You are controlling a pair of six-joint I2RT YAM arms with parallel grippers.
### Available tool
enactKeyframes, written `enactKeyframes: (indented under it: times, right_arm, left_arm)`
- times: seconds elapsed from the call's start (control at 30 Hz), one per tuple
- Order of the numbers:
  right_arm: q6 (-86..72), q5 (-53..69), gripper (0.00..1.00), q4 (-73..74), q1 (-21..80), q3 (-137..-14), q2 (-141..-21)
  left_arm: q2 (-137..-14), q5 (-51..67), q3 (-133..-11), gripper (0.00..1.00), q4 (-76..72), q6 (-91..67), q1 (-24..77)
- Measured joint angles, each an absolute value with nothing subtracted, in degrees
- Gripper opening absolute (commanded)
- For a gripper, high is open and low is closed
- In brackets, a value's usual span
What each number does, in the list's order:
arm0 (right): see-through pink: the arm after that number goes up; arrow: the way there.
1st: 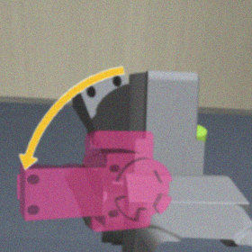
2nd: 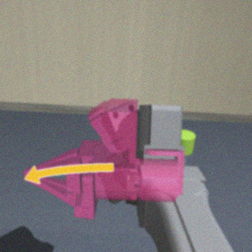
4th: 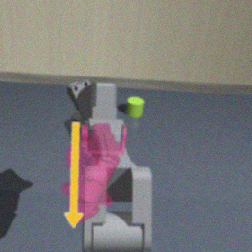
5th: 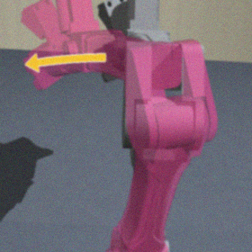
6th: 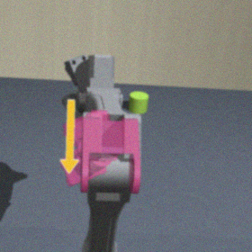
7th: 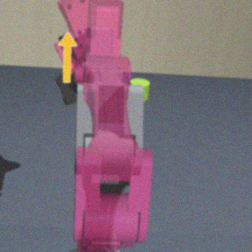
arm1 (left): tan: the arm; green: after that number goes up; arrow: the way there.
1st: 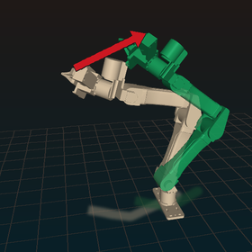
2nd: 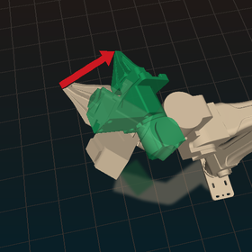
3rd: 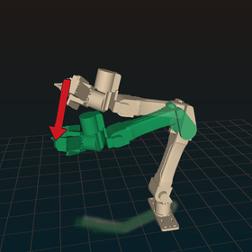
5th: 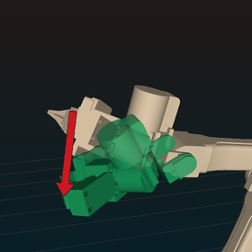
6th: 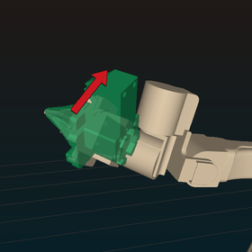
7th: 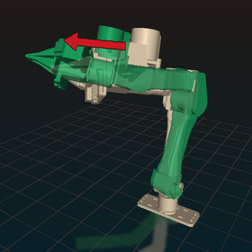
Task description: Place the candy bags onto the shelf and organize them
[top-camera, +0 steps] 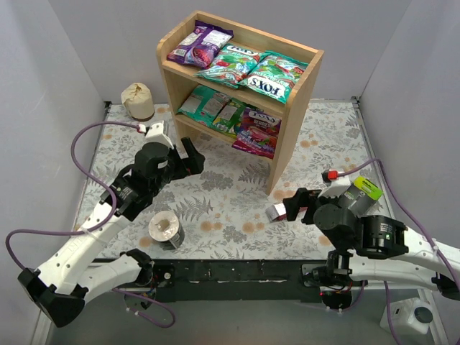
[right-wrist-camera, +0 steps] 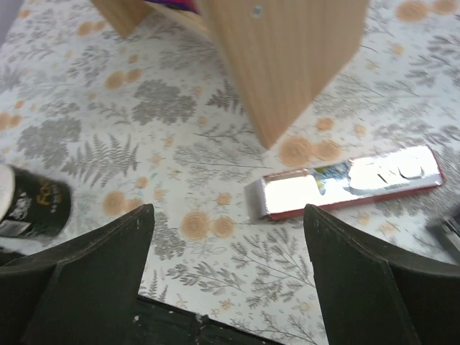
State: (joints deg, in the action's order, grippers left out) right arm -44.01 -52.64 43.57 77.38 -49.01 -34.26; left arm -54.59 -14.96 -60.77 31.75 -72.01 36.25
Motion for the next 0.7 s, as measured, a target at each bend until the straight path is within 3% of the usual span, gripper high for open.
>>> enactKeyframes:
  times: [0.33, 0.7]
  right_arm:
    - [-66.0, -63.5, 0.93, 67.7, 77.4, -46.3, -29.5]
    - [-70.3, -65.5, 0.93, 72.0, 77.4, -45.7, -26.6]
  left_arm:
    - [-47.2, -24.1, -52.9, 0.98, 36.1, -69.8, 36.2]
    - [-45.5, -25.1, -52.8, 0.98, 35.4, -69.2, 36.2]
